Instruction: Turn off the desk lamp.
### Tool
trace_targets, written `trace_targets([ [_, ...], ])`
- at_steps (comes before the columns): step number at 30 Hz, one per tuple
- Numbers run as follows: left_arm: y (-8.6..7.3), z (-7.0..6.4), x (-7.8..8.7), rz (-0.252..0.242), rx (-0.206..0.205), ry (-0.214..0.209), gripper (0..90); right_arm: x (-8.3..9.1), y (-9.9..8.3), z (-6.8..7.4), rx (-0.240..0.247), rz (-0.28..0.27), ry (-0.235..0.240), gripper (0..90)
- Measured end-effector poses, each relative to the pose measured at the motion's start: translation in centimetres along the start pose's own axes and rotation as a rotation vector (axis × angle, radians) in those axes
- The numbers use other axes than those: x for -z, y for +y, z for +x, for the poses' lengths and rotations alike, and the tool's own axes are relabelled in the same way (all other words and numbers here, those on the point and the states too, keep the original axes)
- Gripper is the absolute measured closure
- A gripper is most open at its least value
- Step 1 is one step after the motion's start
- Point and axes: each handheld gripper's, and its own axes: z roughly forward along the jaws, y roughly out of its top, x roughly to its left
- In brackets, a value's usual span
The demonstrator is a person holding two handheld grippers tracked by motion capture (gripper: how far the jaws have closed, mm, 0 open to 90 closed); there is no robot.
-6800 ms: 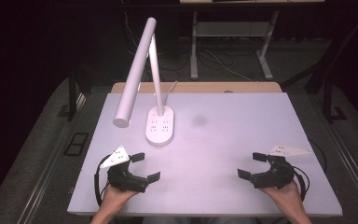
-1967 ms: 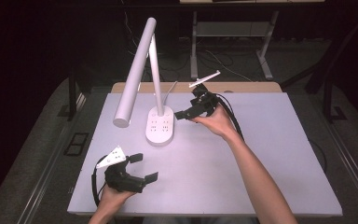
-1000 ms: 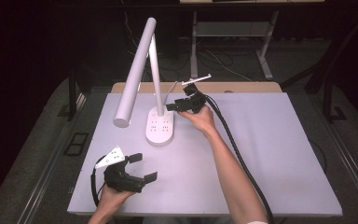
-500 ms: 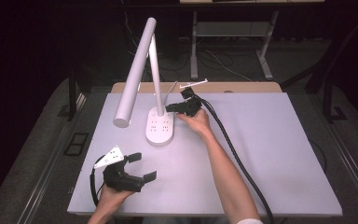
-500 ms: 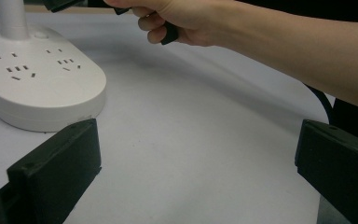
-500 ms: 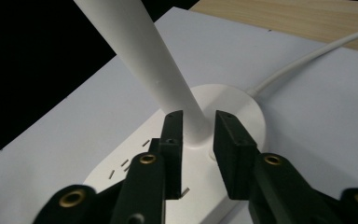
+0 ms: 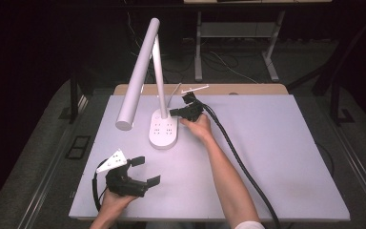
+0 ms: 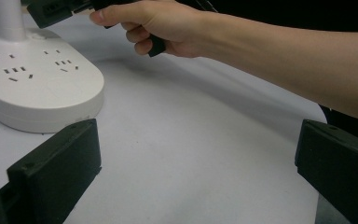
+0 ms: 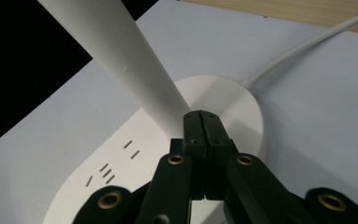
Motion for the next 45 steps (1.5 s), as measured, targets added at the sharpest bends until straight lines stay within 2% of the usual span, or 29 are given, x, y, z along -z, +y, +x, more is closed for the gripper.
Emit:
trace_targets([
  [9,-0.01,0.06,0.01,0.001,0.001,-0.001,0.0,-0.67,-0.18,-0.38,-0.015,0.014,-0.022,90.0],
  [13,0.00,0.06,-0.02,0.002,0.001,-0.001,0.0,-0.74,-0.18,-0.41,-0.052,0.010,-0.018,90.0],
  [15,0.00,0.09,0.02,0.001,0.000,-0.001,0.0,-0.84,-0.25,-0.30,-0.051,0.016,-0.009,90.0],
  [21,-0.01,0.02,-0.01,0.000,0.001,0.002,0.0,-0.90,-0.26,0.10,-0.037,0.023,-0.043,90.0],
  [26,0.00,0.04,-0.04,0.002,0.001,0.001,0.0,-0.90,-0.24,0.10,-0.037,0.019,-0.047,90.0],
  [29,-0.01,0.09,-0.01,0.002,0.001,-0.001,0.0,-0.91,-0.18,0.29,-0.021,0.018,-0.062,90.0],
  [33,-0.01,0.11,0.00,0.001,0.002,-0.002,0.0,-0.82,-0.21,0.02,-0.057,0.008,-0.042,90.0],
  [41,0.02,0.17,-0.02,0.001,0.003,0.000,0.0,-0.44,-0.10,-0.01,-0.029,0.031,-0.070,90.0],
  [45,0.04,0.12,-0.10,0.003,0.001,0.001,0.0,-0.42,-0.20,-0.20,-0.043,0.025,-0.072,90.0],
])
